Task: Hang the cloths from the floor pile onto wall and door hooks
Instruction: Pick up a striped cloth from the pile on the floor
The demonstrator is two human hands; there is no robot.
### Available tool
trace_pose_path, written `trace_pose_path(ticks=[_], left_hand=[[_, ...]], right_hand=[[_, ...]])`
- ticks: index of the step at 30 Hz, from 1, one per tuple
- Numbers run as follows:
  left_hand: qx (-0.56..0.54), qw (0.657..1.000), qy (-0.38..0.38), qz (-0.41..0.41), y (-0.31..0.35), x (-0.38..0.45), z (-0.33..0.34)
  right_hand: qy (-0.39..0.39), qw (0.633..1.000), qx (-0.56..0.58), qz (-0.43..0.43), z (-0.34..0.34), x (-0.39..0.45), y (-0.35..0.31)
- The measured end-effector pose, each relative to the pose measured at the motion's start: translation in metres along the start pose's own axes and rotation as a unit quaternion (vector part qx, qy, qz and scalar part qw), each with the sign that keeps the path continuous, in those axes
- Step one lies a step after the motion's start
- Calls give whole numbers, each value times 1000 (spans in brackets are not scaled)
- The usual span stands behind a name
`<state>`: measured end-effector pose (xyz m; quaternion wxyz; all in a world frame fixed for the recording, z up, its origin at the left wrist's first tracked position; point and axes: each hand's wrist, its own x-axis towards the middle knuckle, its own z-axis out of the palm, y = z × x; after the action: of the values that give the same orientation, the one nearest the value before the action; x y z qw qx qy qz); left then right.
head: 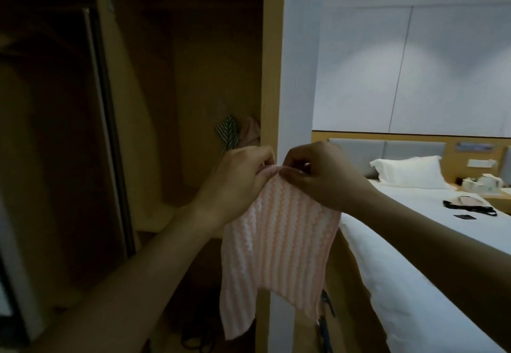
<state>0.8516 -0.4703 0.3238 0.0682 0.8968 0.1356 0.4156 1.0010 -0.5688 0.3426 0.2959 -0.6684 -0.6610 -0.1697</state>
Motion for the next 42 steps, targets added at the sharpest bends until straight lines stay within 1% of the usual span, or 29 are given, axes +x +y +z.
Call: trace_pose_path(ticks=[4,6,10,15,17,20,24,28,33,36,39,42], left_hand=[[31,999,17,-11,-42,28,4],[46,999,20,-19,-65,44,7],[79,995,33,-41,-112,74,13],[121,988,32,-89,-164,102,22],[125,986,37,-103,-184,109,25],[123,985,51,-109,-212,117,26],[96,990,57,-87,-245,122,24],[49,995,61,-57,-278,124,18],[-3,999,42,-13,-321,137,1],[-38,998,41,20,-345,148,-15],[-56,996,34,56,-366,156,-25],[-85,993,34,75,-385,161,-29]], right_hand=[[15,999,26,-40,30,50,15],[9,998,44,-49,46,78,26],[-33,996,60,-53,77,140,47],[-112,985,125,-34,113,207,64],[-101,986,125,-46,127,225,67],[-49,990,86,-97,148,242,69],[-2,989,82,-127,171,256,71],[26,993,84,-76,185,274,67],[35,994,99,-40,196,297,47],[23,994,104,-17,200,311,33],[5,991,136,5,206,319,20],[10,988,156,12,214,330,10]])
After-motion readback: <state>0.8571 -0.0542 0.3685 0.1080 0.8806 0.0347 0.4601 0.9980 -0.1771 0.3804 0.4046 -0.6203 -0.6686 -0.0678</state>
